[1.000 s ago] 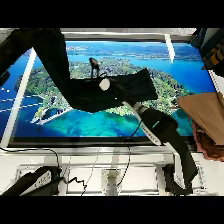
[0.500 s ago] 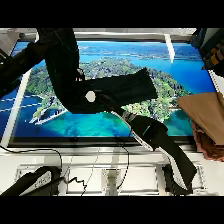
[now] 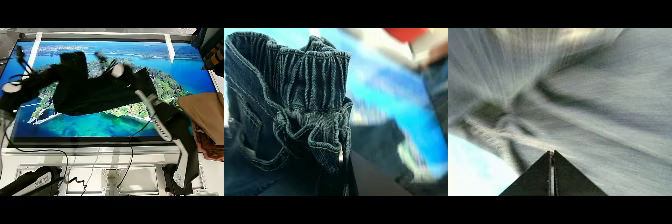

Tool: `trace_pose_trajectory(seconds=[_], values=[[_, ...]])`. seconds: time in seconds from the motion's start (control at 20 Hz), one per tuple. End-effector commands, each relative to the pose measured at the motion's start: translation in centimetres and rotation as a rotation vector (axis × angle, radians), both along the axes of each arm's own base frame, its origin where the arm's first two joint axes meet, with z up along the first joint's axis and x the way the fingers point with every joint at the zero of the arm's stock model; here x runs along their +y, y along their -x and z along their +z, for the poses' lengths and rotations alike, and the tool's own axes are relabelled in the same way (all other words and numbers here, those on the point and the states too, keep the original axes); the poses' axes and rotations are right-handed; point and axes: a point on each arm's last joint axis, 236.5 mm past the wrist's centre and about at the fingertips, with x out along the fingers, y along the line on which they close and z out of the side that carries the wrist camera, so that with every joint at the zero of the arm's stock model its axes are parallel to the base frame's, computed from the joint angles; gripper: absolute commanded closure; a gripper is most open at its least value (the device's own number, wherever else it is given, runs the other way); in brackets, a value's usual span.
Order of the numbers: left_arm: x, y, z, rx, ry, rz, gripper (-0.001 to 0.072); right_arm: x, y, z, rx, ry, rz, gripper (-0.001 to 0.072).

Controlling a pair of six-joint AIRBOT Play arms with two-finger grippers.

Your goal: Fold the clothes and pants, and hang the long-sleeved shirts on hangers.

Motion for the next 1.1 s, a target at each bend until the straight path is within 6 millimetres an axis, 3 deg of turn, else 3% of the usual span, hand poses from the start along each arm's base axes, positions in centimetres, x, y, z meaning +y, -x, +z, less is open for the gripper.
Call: trace_pose_trajectory(seconds=[0.0, 0.15, 0.2, 0.25, 0.3, 0.4, 0.5, 0.6, 0.7, 0.8, 0.9, 1.05], values=[[-5.5, 0.3, -5.4, 0.095, -0.022, -0.074, 0.0668, -8.8, -2.3, 6.3, -0.053, 0.023, -0.077, 0.0688], [-11.3, 2.2, -9.0, 0.159, -0.043, -0.183, 0.0653, -14.1, -3.6, 12.7, -0.157, -0.011, -0.172, 0.0687], [-12.8, 3.1, -9.4, 0.172, -0.043, -0.225, 0.0479, -15.4, -3.7, 14.3, -0.184, -0.018, -0.195, 0.0687], [-13.8, 3.8, -9.4, 0.178, -0.039, -0.259, 0.0135, -16.5, -3.7, 15.8, -0.211, -0.023, -0.213, 0.0687], [-14.2, 4.1, -9.0, 0.176, -0.032, -0.271, 0.0021, -17.4, -3.6, 16.9, -0.234, -0.022, -0.222, 0.0687], [-13.5, 4.0, -7.4, 0.143, -0.027, -0.260, 0.0011, -19.1, -3.4, 18.1, -0.258, -0.004, -0.243, 0.0687], [-10.4, 2.9, -5.0, 0.085, -0.039, -0.203, 0.0013, -20.9, -3.5, 18.0, -0.272, 0.044, -0.255, 0.0687], [-5.0, 1.8, -2.8, 0.039, -0.085, -0.122, 0.0024, -22.7, -3.6, 16.6, -0.254, 0.106, -0.264, 0.0687], [0.9, 2.1, -2.4, 0.079, -0.110, -0.053, 0.0024, -23.7, -3.4, 14.2, -0.217, 0.154, -0.243, 0.0687], [7.0, 4.1, -4.2, 0.191, -0.154, -0.025, 0.0023, -24.0, -3.0, 11.6, -0.186, 0.196, -0.203, 0.0687], [11.8, 7.3, -7.5, 0.341, -0.203, -0.038, 0.0020, -24.0, -2.7, 9.4, -0.140, 0.205, -0.198, 0.0687], [15.5, 10.5, -11.4, 0.525, -0.122, -0.041, 0.0011, -23.9, -3.0, 7.9, -0.118, 0.199, -0.213, 0.0687]])
